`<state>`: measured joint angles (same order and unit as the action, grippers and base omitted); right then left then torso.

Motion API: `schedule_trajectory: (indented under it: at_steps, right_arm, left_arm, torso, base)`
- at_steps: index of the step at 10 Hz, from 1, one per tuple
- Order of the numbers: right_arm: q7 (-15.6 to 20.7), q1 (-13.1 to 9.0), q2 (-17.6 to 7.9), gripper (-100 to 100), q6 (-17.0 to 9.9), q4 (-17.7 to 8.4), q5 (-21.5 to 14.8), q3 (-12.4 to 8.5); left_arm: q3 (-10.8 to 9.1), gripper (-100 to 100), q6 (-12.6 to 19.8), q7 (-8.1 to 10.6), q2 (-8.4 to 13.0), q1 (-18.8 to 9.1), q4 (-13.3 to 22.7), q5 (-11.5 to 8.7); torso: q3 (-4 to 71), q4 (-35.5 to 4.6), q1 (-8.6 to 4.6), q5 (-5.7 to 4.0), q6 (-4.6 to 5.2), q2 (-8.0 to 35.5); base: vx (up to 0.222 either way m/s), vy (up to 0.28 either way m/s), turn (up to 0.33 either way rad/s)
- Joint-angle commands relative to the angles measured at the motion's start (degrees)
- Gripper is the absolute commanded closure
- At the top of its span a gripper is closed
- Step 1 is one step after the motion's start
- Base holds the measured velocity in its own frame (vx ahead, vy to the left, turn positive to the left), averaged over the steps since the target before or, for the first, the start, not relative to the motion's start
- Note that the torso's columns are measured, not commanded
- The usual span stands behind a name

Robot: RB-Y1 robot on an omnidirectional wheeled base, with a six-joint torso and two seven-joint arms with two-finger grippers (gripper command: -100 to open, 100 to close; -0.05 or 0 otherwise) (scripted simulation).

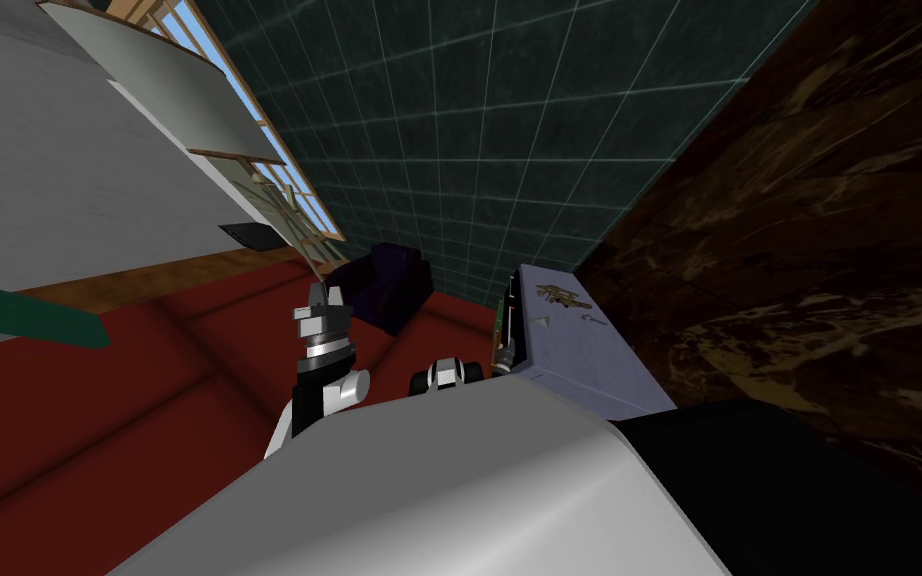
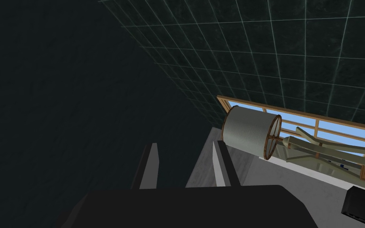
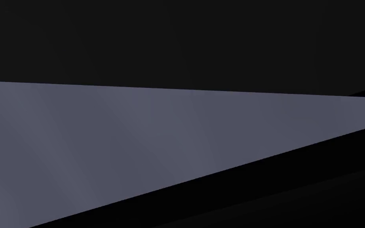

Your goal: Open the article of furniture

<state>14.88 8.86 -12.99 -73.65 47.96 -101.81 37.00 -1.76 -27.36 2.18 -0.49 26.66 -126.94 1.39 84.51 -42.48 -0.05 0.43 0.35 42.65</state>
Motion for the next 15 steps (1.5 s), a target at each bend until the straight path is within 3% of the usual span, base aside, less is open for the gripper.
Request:
schedule_trajectory:
  at_steps: [1, 3, 4, 9, 10, 13, 14, 15]
  right_arm:
    - [0.03, 0.74, -1.01, -100, -1.69, -0.66, -0.88, -0.21]
    - [0.36, 1.84, -1.25, -100, -4.91, -4.25, -3.88, 0.34]
    - [0.36, 1.84, -1.25, -100, -5.22, -4.25, -3.88, 0.34]
    - [0.75, 4.02, -1.68, -100, -10.54, -9.82, -8.11, 0.95]
    - [0.47, 3.34, -1.46, -100, -9.84, -9.66, -7.86, 1.03]
    - [1.2, 2.02, -5.23, -100, -6.02, -6.69, -5.64, -0.58]
    - [1.09, 2.37, -4.58, -100, -6.78, -6.97, -6.07, -0.24]
    - [0.72, 2.81, -2.96, 100, -8.43, -8.58, -7.01, 0.39]
  left_arm:
    - [0.0, 0, 0.0, 0.0, 0.0, 0.0, 0.0, 0.0]
    - [0.0, 0, 0.0, 0.0, 0.0, 0.0, 0.0, 0.0]
    - [0.0, 0, 0.0, 0.0, 0.0, 0.0, 0.0, 0.0]
    - [0.0, 0, 0.0, 0.0, 0.0, 0.0, 0.0, 0.0]
    - [0.0, 0, 0.0, 0.0, 0.0, 0.0, 0.0, 0.0]
    - [0.0, 0, 0.0, 0.0, 0.0, -0.01, 0.0, 0.0]
    - [0.0, 0, 0.0, 0.0, 0.0, -0.01, 0.0, 0.0]
    - [0.0, 0, 0.0, 0.0, 0.0, 0.0, 0.0, 0.0]
  torso:
    - [-0.02, 0.03, -0.02, -0.04, 0.0, -0.01]
    - [-0.05, 0.06, 0.05, -0.05, 0.08, 0.13]
    - [-0.05, 0.07, 0.13, -0.05, 0.07, 0.13]
    - [-0.06, 0.18, 0.06, -0.28, -0.01, 0.03]
    - [-0.07, 0.19, 0.05, -0.32, -0.05, 0.0]
    - [0.05, 0.18, 0.01, -0.4, -0.34, -0.34]
    - [0.07, 0.19, -0.01, -0.39, -0.32, -0.38]
    - [0.09, 0.2, -0.04, -0.44, -0.33, -0.41]
  base:
    - [0.013, 0.013, 0.005]
    - [0.032, 0.02, 0.059]
    - [0.027, 0.022, 0.011]
    - [0.027, 0.03, 0.027]
    - [0.012, 0.015, 0.001]
    - [-0.011, 0.033, 0.063]
    - [-0.007, 0.016, 0.01]
    - [0.009, -0.023, -0.085]
